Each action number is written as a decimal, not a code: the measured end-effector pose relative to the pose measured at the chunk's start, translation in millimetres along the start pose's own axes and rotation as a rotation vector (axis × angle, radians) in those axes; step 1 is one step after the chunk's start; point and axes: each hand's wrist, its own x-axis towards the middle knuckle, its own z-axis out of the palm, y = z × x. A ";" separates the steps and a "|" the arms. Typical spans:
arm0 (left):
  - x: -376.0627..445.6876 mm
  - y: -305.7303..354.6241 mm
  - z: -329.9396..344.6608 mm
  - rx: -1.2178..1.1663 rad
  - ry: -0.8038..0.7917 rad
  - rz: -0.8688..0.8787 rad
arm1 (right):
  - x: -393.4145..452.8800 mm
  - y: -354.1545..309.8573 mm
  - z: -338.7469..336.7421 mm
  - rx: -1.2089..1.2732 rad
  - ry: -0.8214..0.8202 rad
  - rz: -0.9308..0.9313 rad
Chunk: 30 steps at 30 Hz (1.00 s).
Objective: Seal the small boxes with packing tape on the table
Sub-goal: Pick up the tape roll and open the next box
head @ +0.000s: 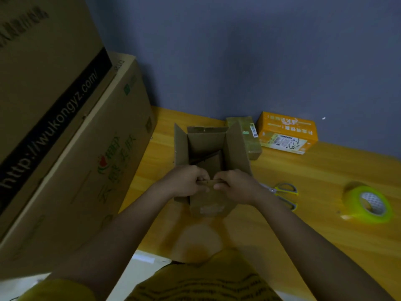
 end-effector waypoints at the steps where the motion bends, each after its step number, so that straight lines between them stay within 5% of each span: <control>1: -0.2 0.7 1.8 0.006 0.016 -0.005 | -0.5 1.0 1.4 0.013 0.007 -0.002; 23: 3.4 -0.1 6.4 -0.134 0.021 -0.014 | -3.7 3.3 5.8 -0.031 0.108 0.029; 30: 3.5 0.4 4.8 0.048 0.125 -0.032 | 0.9 -9.6 -0.6 -0.082 0.098 0.055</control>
